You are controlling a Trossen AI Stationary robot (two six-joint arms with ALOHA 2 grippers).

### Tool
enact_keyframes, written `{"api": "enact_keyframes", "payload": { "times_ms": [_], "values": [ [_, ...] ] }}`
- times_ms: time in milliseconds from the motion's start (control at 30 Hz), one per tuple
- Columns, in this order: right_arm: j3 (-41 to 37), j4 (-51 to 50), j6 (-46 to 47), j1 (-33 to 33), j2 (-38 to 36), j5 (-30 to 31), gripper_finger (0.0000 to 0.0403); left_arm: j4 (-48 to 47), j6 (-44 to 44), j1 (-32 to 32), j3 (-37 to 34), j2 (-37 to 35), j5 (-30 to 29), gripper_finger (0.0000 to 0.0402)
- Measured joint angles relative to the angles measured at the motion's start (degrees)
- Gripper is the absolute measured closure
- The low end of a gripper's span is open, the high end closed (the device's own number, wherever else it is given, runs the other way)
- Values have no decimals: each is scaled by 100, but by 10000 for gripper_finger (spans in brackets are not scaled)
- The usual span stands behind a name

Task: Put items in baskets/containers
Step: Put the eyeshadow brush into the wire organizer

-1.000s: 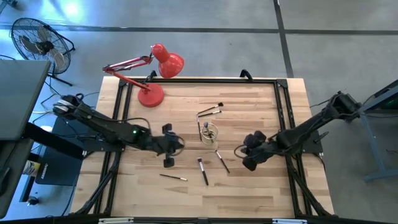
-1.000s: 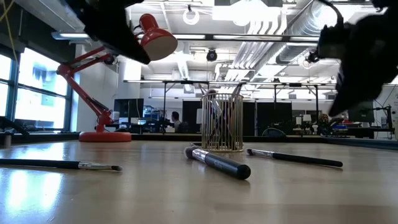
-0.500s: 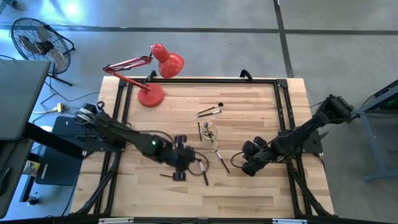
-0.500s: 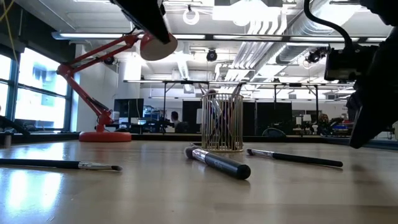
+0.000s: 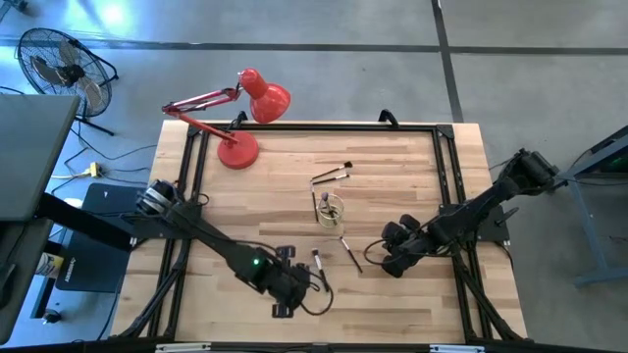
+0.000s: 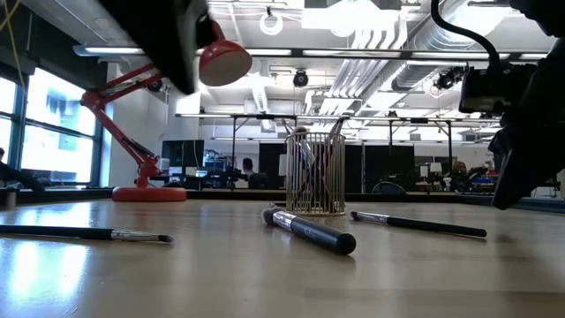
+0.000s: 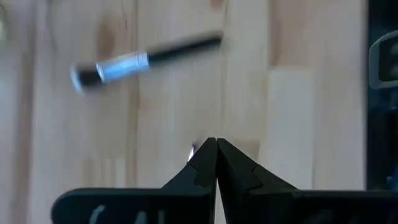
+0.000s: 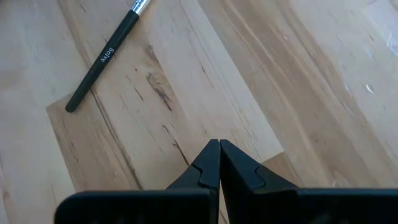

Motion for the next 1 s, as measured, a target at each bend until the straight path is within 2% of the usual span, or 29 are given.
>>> {"api": "enact_keyframes", "payload": {
  "times_ms": [133, 333, 467, 567, 1000],
  "values": [
    [0, 0, -27, 0, 0, 0, 399, 25, -293, -24, -2, 109, 197, 385],
    [0, 1, -150, -9, 0, 118, 401, 4, -270, -25, -7, 133, 165, 351],
    [0, 2, -249, -9, 0, 175, 399, 9, -192, -27, -9, 133, -183, 327],
    [0, 2, -258, -9, 0, 175, 401, 132, -189, -30, -111, 133, -221, 316],
    [0, 2, -258, -11, 0, 240, 399, 931, -180, -32, -799, 134, -97, 314]
  ]
}}
